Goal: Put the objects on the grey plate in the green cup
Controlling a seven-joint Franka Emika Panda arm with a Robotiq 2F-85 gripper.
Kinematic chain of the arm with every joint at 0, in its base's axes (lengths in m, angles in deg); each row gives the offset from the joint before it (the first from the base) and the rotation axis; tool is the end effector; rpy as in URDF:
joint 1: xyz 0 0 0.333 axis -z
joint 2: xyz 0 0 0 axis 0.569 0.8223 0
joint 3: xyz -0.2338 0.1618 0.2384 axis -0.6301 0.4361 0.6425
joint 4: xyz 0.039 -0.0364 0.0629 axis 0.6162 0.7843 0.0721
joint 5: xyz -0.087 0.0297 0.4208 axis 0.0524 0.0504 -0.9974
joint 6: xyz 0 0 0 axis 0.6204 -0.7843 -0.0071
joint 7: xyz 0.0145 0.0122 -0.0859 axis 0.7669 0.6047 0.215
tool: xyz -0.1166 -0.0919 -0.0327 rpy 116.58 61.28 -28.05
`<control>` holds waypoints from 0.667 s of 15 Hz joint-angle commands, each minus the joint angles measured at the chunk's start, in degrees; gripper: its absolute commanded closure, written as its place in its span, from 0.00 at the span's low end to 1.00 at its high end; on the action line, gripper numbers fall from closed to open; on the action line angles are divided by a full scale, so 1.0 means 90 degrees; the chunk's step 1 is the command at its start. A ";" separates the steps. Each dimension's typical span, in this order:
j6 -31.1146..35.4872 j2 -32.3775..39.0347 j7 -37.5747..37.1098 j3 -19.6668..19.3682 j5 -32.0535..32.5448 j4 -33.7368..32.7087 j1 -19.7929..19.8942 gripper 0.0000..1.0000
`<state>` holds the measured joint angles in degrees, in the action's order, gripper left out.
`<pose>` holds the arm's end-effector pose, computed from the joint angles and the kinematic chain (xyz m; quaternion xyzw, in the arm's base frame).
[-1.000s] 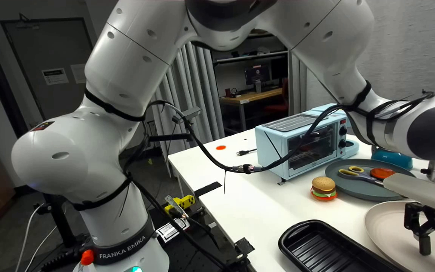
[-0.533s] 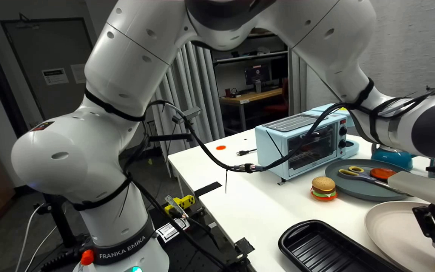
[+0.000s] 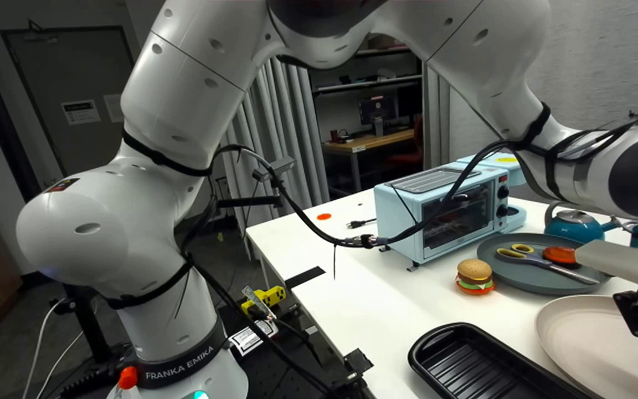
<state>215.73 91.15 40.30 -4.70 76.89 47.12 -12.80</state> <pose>0.6265 -0.3793 0.1516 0.9885 -0.1359 -0.0476 0.0457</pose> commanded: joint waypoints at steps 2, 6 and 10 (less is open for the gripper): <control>-0.0307 -0.0743 0.0135 0.0012 -0.0007 0.0276 0.0065 0.96; -0.0501 -0.1208 0.0118 -0.0076 0.0017 0.0480 0.0062 0.96; -0.0577 -0.1515 0.0123 -0.0214 0.0027 0.0685 0.0110 0.96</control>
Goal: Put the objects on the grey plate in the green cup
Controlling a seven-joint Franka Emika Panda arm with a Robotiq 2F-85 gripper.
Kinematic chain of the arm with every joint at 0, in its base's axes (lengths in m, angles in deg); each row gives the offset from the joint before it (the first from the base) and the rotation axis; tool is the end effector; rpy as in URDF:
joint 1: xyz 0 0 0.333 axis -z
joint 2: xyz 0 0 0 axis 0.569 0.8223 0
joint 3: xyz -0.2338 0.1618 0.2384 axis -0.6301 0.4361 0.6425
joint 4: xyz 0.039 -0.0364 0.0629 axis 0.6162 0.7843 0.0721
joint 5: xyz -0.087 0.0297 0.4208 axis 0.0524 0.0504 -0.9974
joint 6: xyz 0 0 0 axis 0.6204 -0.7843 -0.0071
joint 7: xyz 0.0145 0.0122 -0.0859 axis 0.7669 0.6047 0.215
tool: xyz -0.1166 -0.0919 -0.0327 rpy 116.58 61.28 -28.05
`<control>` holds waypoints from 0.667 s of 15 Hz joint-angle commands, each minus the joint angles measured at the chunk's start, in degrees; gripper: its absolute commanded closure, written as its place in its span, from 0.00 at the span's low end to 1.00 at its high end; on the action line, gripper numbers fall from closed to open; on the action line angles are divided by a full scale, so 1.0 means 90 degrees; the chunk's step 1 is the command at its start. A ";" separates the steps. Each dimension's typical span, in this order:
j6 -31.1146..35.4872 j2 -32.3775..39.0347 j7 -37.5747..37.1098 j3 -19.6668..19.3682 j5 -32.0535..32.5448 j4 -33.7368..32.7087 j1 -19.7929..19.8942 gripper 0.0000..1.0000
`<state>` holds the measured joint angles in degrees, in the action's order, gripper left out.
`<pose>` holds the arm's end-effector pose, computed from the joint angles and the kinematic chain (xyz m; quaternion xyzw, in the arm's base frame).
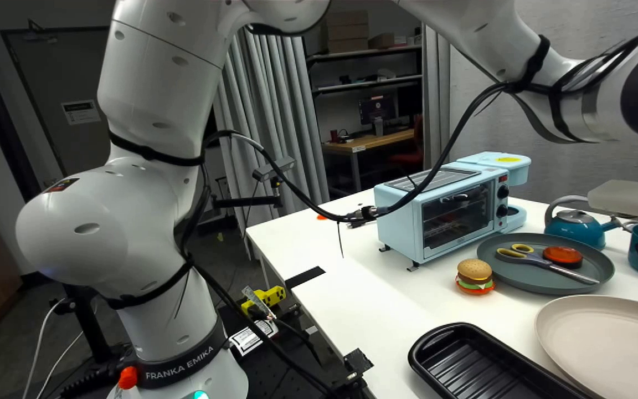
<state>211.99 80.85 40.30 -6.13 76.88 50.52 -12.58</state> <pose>0.6082 -0.3910 0.2507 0.9862 -0.1563 -0.0202 0.0498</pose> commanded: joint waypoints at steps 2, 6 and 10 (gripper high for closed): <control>-0.0163 -0.0472 0.0130 -0.0146 0.0055 0.0427 0.0126 0.96; -0.0216 -0.0567 0.0158 -0.0319 0.0120 0.0652 0.0213 0.96; -0.0167 -0.0586 0.0111 -0.0482 0.0377 0.0911 0.0203 0.96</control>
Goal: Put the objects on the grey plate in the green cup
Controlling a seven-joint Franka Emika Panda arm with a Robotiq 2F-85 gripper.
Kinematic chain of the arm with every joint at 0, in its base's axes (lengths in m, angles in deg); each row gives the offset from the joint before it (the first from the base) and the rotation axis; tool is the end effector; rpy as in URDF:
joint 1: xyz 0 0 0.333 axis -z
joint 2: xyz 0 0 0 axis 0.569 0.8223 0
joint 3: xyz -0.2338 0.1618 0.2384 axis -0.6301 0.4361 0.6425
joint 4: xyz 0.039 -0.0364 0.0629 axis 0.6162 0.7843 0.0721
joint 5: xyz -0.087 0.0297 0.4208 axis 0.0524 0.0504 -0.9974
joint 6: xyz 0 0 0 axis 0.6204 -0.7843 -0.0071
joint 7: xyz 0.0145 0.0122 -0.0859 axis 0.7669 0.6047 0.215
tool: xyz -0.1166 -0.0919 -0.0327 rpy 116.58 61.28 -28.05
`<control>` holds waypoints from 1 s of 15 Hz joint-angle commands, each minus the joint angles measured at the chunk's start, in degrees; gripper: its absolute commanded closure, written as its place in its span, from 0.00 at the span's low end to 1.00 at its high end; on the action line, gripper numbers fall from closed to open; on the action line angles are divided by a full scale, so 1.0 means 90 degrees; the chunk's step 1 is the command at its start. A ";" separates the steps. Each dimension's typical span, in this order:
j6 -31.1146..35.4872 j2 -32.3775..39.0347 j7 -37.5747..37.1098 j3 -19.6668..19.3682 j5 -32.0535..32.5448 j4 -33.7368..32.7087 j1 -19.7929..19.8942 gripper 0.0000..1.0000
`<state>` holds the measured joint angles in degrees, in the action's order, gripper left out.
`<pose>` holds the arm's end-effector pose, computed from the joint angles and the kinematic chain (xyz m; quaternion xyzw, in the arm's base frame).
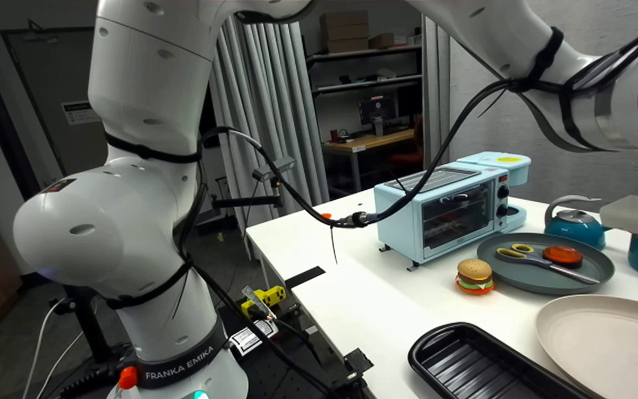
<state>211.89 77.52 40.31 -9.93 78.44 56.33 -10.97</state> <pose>0.5414 -0.4289 0.2498 0.9780 -0.1940 -0.0493 0.0582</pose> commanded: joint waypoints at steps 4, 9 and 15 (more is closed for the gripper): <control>-0.0166 -0.0215 0.0081 -0.0112 0.0329 0.0391 0.0007 0.96; -0.0235 -0.0183 0.0058 -0.0110 0.0371 0.0417 0.0005 0.60; -0.0410 -0.0168 0.0138 -0.0081 0.0336 0.0378 0.0032 0.23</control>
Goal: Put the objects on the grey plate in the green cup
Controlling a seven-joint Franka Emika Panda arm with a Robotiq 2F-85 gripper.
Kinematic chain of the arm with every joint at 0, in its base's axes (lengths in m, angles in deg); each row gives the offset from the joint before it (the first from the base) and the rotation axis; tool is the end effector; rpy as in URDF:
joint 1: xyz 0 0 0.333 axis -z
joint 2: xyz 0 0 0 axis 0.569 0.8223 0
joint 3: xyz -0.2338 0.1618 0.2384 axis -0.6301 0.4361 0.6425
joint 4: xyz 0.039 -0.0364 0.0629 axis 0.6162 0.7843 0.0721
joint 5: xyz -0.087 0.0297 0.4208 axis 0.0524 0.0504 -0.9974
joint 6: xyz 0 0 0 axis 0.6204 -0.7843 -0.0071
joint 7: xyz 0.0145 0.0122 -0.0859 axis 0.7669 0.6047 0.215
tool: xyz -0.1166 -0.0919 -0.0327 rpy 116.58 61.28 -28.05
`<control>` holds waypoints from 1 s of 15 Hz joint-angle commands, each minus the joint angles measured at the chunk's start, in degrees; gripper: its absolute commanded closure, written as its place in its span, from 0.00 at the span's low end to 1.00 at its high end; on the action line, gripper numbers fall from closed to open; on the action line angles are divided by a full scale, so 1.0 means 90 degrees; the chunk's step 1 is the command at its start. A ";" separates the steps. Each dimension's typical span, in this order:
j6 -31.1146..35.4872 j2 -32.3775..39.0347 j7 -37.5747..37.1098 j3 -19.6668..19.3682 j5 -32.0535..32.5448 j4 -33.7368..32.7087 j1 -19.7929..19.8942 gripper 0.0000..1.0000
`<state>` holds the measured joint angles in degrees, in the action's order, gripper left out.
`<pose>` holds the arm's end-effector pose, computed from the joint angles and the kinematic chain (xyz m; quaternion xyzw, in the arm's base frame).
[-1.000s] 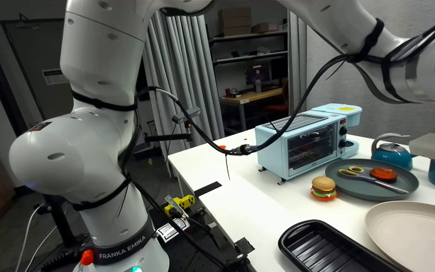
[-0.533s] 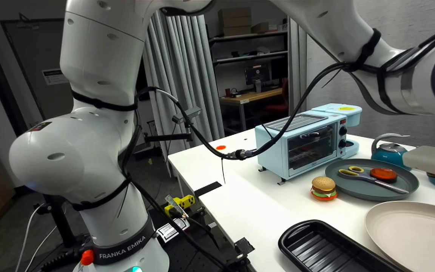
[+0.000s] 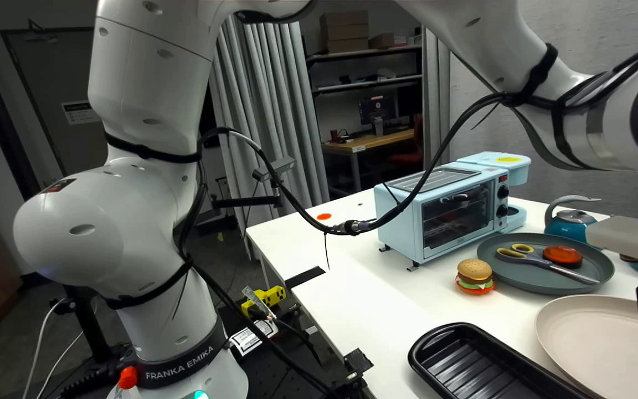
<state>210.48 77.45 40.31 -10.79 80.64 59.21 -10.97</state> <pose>0.5136 -0.4266 0.2284 0.9760 -0.1898 -0.0903 0.0572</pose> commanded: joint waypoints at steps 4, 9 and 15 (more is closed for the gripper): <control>-0.0259 -0.0258 0.0177 0.0055 0.0011 0.0070 0.0048 0.00; 0.0122 -0.0803 0.0327 0.0171 -0.0077 0.0356 0.0000 0.00; 0.0547 -0.1717 0.0810 0.0371 -0.0343 0.0937 -0.0089 0.00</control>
<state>212.37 67.63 44.16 -8.11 79.50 62.30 -11.38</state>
